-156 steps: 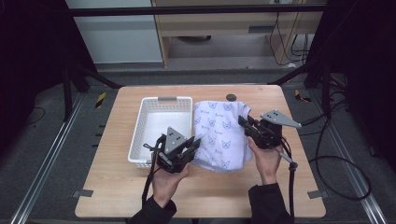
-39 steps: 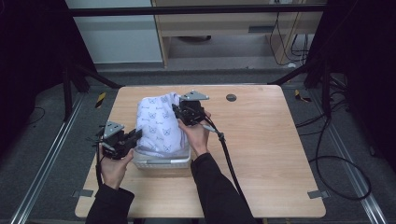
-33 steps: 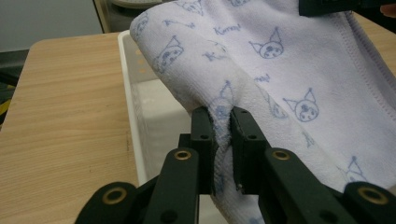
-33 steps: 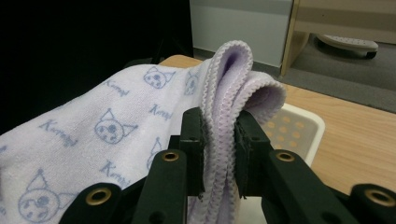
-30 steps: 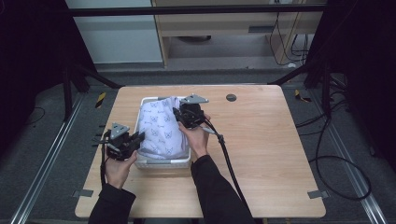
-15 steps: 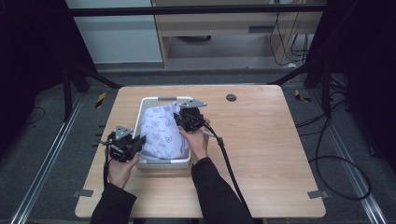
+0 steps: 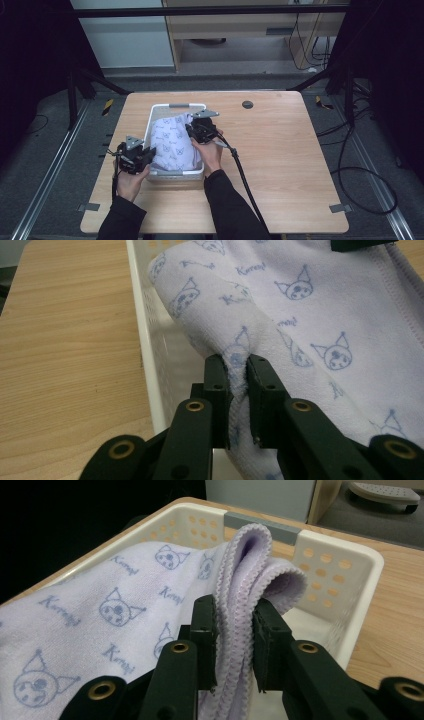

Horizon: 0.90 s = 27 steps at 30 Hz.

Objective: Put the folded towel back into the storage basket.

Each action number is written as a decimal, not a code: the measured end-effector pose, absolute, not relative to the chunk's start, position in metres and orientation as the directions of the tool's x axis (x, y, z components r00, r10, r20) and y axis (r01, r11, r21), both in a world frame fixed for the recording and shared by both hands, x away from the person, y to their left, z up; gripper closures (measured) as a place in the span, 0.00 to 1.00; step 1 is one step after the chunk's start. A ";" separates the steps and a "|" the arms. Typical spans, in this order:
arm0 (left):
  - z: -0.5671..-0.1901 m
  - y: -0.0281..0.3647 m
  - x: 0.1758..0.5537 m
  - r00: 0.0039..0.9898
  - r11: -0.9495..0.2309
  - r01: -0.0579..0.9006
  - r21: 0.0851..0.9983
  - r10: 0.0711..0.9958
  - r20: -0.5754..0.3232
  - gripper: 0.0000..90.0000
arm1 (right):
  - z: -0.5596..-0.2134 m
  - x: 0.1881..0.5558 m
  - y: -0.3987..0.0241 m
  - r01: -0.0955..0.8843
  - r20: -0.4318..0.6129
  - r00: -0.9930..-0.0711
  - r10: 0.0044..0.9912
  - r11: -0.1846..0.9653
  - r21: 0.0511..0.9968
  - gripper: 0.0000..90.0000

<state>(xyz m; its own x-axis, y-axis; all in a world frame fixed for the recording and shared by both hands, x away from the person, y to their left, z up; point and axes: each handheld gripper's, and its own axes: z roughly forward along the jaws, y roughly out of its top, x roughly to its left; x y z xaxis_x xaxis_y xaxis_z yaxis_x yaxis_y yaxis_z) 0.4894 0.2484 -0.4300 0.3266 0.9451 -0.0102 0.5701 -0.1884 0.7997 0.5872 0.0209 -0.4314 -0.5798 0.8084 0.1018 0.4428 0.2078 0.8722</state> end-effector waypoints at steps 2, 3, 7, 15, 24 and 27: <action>-0.431 0.248 0.490 0.324 -0.195 0.578 0.793 0.946 -0.004 0.88 | -0.433 0.588 0.022 0.445 0.090 -0.578 0.811 0.221 0.868 0.81; -0.432 0.248 0.491 0.322 -0.196 0.581 0.790 0.947 -0.002 0.87 | -0.434 0.588 0.022 0.445 0.083 -0.580 0.810 0.230 0.866 0.81; -0.435 0.248 0.493 0.318 -0.206 0.600 0.773 0.948 0.005 0.86 | -0.438 0.589 0.024 0.458 0.075 -0.584 0.808 0.252 0.853 0.80; -0.432 0.249 0.493 0.311 -0.192 0.589 0.785 0.950 -0.001 0.73 | -0.440 0.590 0.023 0.458 0.059 -0.581 0.812 0.266 0.848 0.75; -0.420 0.251 0.486 0.328 -0.168 0.543 0.823 0.945 -0.023 0.67 | -0.418 0.581 0.007 0.417 0.073 -0.575 0.815 0.215 0.883 0.52; -0.415 0.252 0.482 0.342 -0.169 0.517 0.839 0.940 -0.022 0.65 | -0.411 0.572 -0.006 0.393 0.070 -0.571 0.818 0.198 0.898 0.37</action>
<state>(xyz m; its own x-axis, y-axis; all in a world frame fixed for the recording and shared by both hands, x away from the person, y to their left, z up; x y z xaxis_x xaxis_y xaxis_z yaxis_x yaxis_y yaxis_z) 0.4822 0.2519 -0.4154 0.3417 0.9396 -0.0216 0.5174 -0.1689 0.8389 0.5725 -0.0058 -0.4106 -0.5711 0.8179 0.0700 0.3933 0.1978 0.8979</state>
